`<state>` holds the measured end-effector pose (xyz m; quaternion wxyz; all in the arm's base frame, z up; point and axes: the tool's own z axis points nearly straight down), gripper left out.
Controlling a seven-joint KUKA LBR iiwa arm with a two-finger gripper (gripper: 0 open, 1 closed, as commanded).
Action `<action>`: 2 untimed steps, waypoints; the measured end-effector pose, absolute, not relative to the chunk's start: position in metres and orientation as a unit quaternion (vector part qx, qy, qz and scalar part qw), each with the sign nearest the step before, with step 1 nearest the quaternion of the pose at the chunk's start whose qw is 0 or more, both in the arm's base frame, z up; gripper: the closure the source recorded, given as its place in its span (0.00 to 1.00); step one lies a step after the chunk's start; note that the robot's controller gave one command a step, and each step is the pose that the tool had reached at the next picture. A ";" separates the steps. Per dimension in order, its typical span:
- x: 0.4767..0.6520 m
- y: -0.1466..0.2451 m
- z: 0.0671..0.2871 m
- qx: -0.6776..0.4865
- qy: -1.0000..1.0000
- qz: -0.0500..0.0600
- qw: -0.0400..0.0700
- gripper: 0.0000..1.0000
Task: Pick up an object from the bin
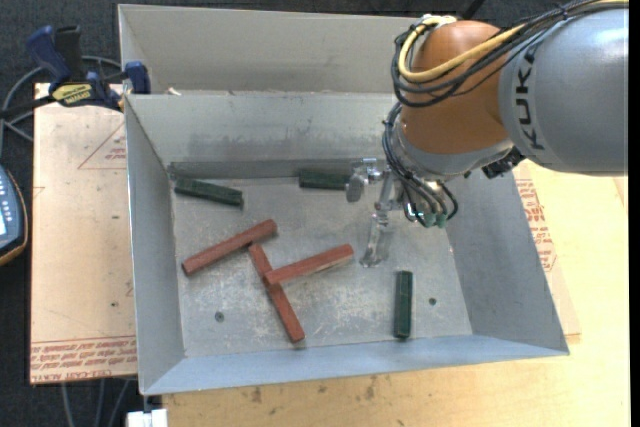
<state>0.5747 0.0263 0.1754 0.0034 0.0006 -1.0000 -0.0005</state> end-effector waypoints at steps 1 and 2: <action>0.529 -0.004 0.075 -0.020 -1.000 0.000 0.005 0.00; 0.602 0.099 0.128 -0.077 -0.997 -0.003 -0.005 0.00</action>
Offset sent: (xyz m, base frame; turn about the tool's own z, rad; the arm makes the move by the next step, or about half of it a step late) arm -0.0428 -0.0293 -0.0950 0.0388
